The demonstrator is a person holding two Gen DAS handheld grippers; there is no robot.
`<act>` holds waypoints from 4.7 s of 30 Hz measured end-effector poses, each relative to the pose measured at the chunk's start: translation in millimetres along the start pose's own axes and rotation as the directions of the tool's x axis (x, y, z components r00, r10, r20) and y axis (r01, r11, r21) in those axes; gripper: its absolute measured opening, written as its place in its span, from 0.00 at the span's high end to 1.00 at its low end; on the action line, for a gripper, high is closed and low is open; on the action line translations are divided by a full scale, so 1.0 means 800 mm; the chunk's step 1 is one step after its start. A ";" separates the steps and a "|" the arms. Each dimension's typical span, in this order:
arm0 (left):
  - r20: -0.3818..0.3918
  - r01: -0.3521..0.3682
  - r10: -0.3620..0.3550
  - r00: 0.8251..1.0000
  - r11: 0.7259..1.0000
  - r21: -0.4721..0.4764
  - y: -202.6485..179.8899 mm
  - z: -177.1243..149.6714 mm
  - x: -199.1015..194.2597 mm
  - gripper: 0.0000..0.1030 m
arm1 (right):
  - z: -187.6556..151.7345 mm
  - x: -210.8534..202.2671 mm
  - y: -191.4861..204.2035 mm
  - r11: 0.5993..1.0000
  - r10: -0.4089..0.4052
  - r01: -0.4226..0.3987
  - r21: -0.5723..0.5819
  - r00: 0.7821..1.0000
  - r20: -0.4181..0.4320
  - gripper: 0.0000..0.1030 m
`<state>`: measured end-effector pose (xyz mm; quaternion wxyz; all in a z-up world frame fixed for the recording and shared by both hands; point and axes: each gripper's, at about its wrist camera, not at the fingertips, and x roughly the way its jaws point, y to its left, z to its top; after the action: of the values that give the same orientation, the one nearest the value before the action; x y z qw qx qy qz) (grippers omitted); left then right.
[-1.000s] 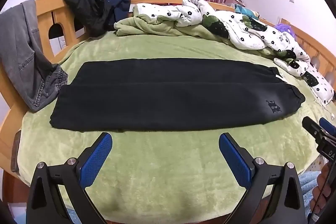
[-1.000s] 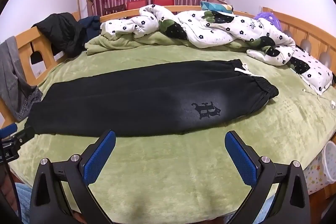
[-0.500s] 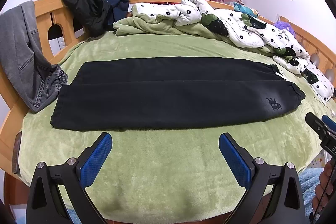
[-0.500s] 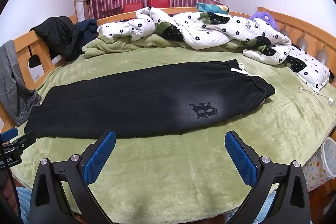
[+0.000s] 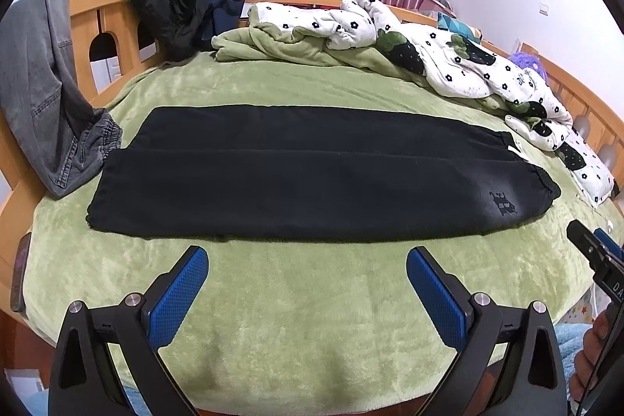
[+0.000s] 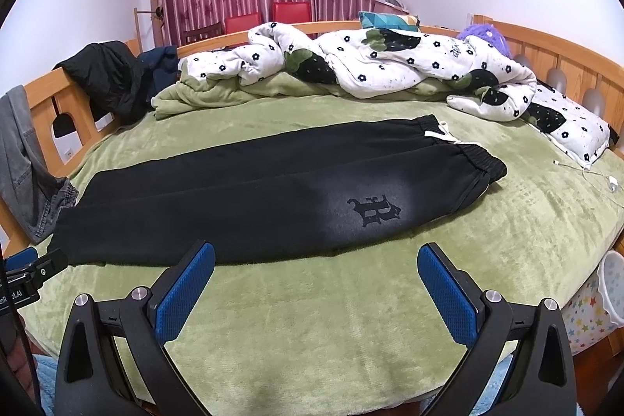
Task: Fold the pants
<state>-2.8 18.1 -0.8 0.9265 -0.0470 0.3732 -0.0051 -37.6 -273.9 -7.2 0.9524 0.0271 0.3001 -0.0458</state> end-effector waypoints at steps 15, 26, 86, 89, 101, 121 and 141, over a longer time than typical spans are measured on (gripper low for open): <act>0.000 -0.003 0.003 1.000 1.000 0.006 0.000 0.003 0.002 0.01 | -0.006 0.008 0.002 1.000 0.019 -0.019 -0.004 0.999 -0.028 0.01; 0.001 -0.008 0.008 1.000 1.000 0.010 -0.001 0.004 0.004 0.01 | -0.011 0.009 0.003 1.000 0.014 -0.014 -0.013 0.999 -0.031 0.01; -0.026 0.084 -0.114 0.993 0.850 -0.520 0.182 -0.023 0.214 0.38 | -0.022 0.259 -0.172 0.915 0.105 0.003 0.403 0.964 -0.245 0.45; -0.038 0.019 -0.046 0.998 0.851 -0.525 0.187 -0.024 0.217 0.67 | -0.021 0.265 -0.161 0.919 0.089 0.006 0.393 0.971 -0.223 0.57; 0.018 0.035 -0.030 0.999 0.885 -0.464 0.180 0.011 0.157 0.90 | 0.025 0.229 -0.142 0.930 0.107 -0.051 0.365 0.985 -0.136 0.95; 0.085 -0.037 0.066 0.994 0.951 -0.307 0.166 0.183 0.246 0.90 | 0.190 0.311 -0.075 0.993 0.091 -0.086 0.077 0.993 -0.075 0.96; -0.042 -0.165 0.160 0.986 0.971 -0.175 0.134 0.213 0.368 0.70 | 0.201 0.467 -0.065 0.993 0.005 0.018 0.119 0.983 -0.185 0.66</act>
<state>324.6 125.5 -92.1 0.9106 -0.0987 0.3877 0.1036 353.2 -364.7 -91.3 0.9170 0.0874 0.3840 -0.0641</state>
